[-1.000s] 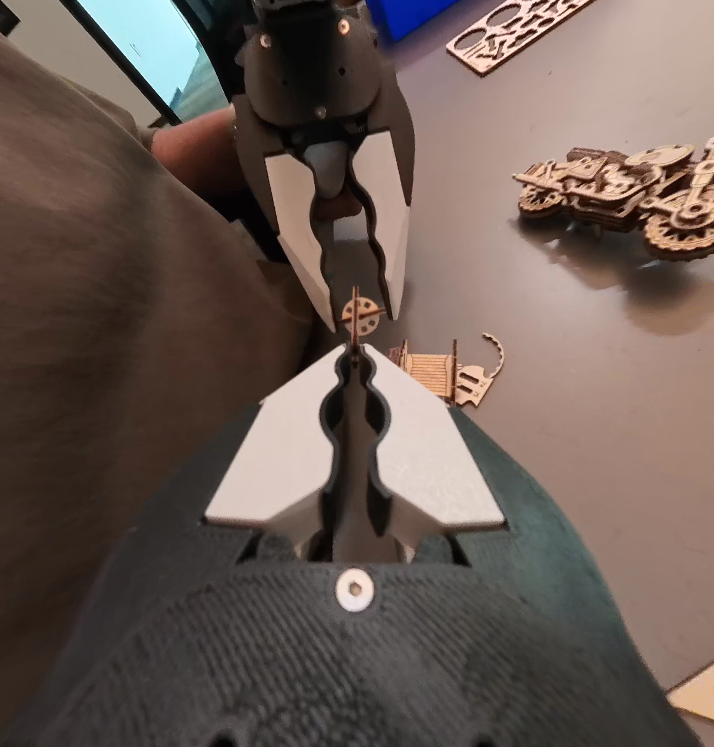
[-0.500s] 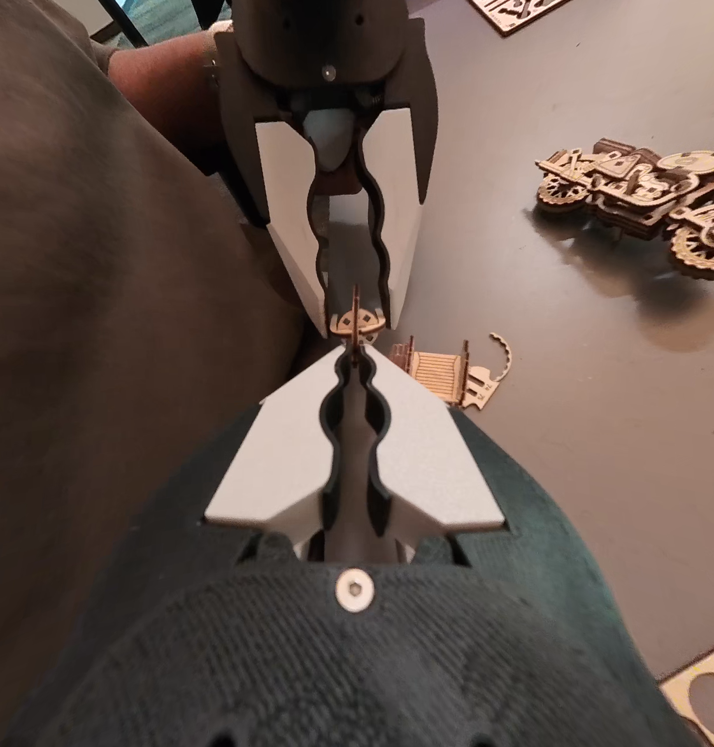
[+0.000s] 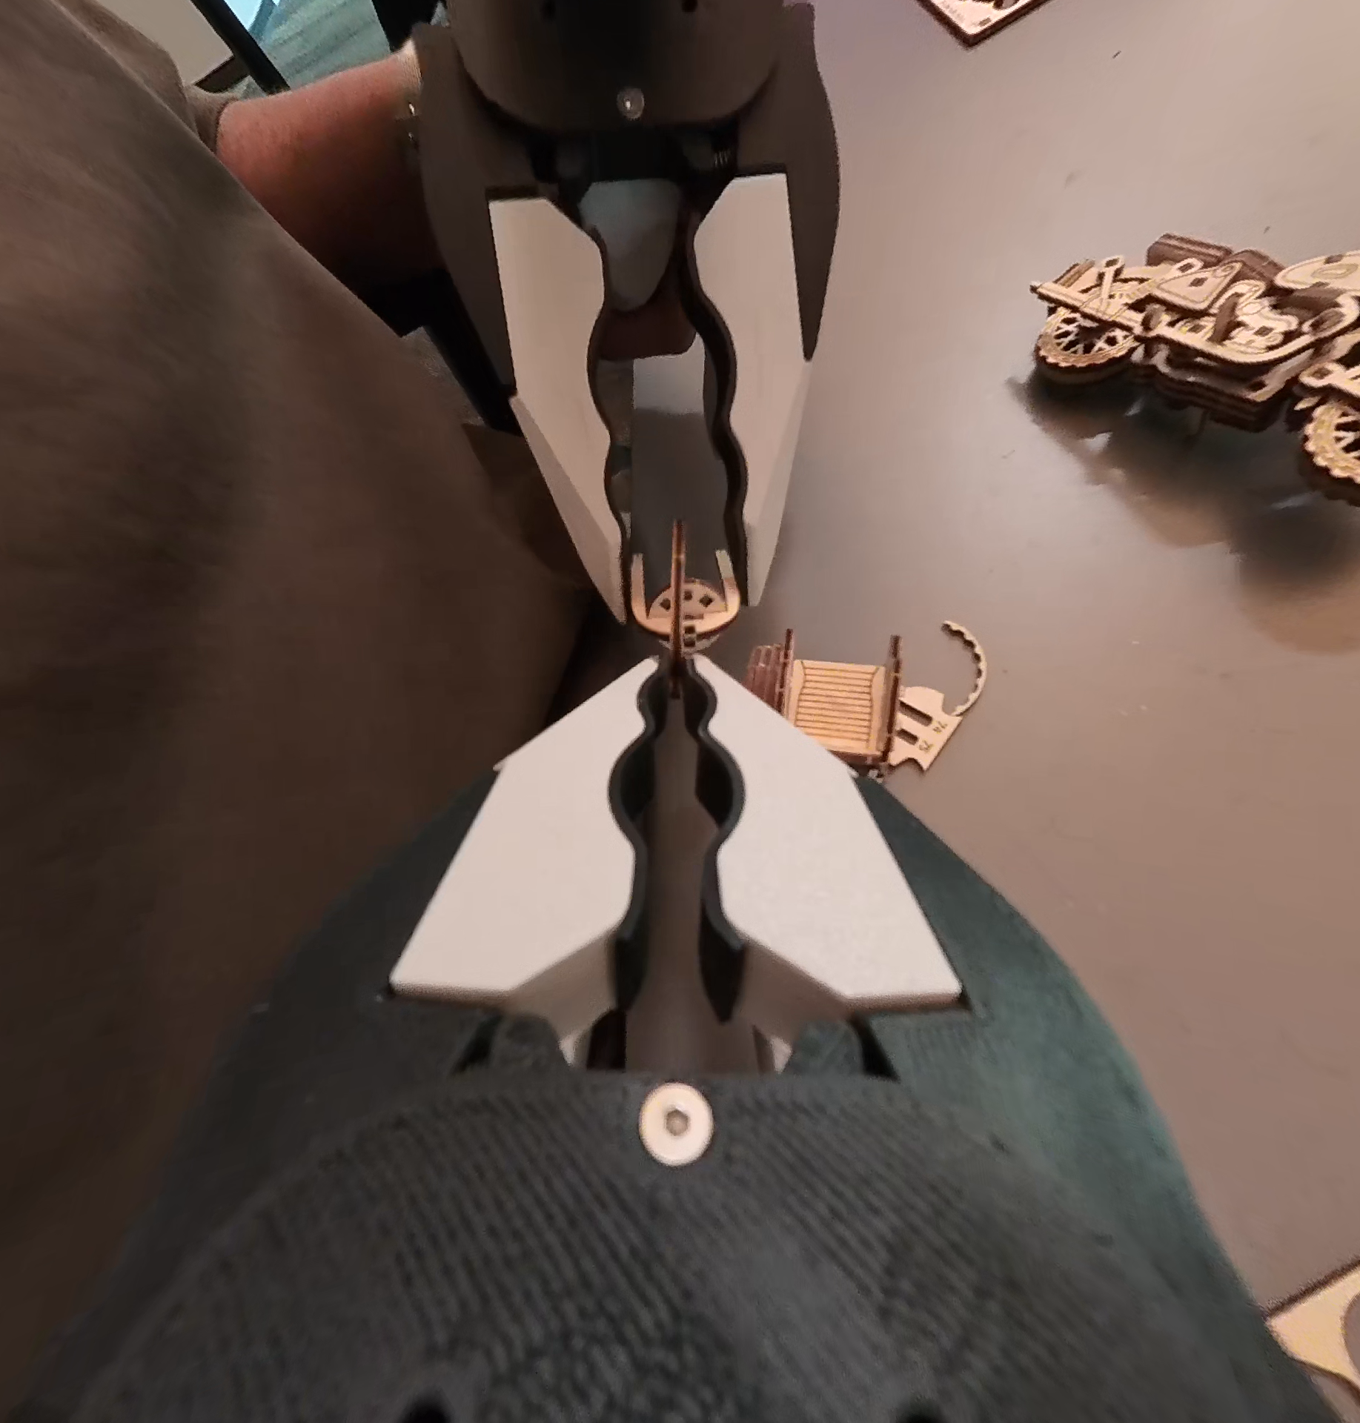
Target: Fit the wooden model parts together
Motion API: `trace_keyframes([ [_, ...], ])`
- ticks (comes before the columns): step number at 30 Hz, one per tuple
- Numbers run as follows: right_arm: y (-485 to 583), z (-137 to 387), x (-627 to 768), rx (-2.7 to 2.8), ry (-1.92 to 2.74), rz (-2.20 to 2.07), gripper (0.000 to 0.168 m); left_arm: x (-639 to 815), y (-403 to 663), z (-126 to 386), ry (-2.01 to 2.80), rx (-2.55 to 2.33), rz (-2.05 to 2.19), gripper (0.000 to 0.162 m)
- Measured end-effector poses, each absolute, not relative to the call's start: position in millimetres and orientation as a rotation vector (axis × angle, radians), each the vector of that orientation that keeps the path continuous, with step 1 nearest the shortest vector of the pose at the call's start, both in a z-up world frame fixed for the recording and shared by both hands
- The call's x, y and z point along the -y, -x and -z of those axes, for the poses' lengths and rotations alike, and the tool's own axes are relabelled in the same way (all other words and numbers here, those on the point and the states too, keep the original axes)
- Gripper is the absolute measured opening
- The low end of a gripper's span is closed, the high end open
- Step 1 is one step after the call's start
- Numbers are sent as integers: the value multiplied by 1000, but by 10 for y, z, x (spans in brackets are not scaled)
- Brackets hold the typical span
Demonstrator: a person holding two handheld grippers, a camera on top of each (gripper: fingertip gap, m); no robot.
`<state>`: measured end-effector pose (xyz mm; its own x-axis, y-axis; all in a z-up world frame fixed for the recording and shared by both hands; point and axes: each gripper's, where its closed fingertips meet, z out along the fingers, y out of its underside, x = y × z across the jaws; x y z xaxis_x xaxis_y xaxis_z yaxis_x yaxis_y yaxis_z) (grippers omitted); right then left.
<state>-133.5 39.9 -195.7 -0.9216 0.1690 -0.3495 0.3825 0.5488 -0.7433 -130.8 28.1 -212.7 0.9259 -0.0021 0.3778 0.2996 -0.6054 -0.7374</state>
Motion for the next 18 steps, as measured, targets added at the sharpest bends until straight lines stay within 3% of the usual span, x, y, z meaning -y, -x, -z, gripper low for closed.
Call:
trace_keyframes([
  [18,1337,1947,-369,-2548,-450,1326,1,-326,1223,2163,2216,178,442,31],
])
